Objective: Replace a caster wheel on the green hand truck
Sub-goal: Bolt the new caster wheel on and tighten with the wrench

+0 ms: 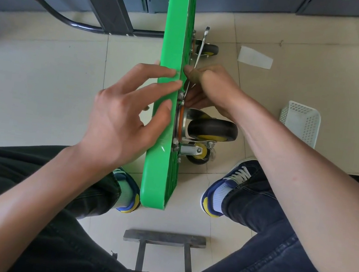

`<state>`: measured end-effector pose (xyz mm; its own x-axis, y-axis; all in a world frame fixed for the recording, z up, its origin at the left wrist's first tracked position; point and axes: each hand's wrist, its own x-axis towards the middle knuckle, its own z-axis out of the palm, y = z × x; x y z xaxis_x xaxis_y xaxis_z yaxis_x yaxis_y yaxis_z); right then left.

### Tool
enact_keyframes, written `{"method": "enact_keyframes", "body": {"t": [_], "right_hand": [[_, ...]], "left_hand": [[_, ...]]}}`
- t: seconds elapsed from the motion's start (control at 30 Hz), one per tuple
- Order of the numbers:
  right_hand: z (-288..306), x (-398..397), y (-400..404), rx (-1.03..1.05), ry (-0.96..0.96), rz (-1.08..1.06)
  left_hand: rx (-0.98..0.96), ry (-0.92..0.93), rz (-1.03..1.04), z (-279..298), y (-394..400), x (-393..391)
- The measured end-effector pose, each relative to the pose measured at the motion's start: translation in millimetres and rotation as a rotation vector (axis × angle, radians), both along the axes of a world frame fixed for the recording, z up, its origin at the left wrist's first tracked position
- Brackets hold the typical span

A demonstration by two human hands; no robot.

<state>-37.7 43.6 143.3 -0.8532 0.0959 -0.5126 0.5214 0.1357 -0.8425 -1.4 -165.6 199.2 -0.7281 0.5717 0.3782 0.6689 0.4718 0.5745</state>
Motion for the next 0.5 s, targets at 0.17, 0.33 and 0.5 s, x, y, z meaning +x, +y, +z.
{"method": "enact_keyframes", "body": {"t": [0.17, 0.33, 0.5], "right_hand": [[0.2, 1.4, 1.9, -0.057, -0.039, -0.018], [2.2, 1.6, 0.7, 0.012, 0.021, 0.021], [0.8, 7.3, 1.4, 0.045, 0.106, 0.003]], "left_hand": [[0.004, 0.011, 0.007, 0.5, 0.6, -0.5], [-0.006, 0.012, 0.001, 1.7, 0.7, -0.2], [-0.009, 0.009, -0.002, 1.7, 1.4, -0.6]]}}
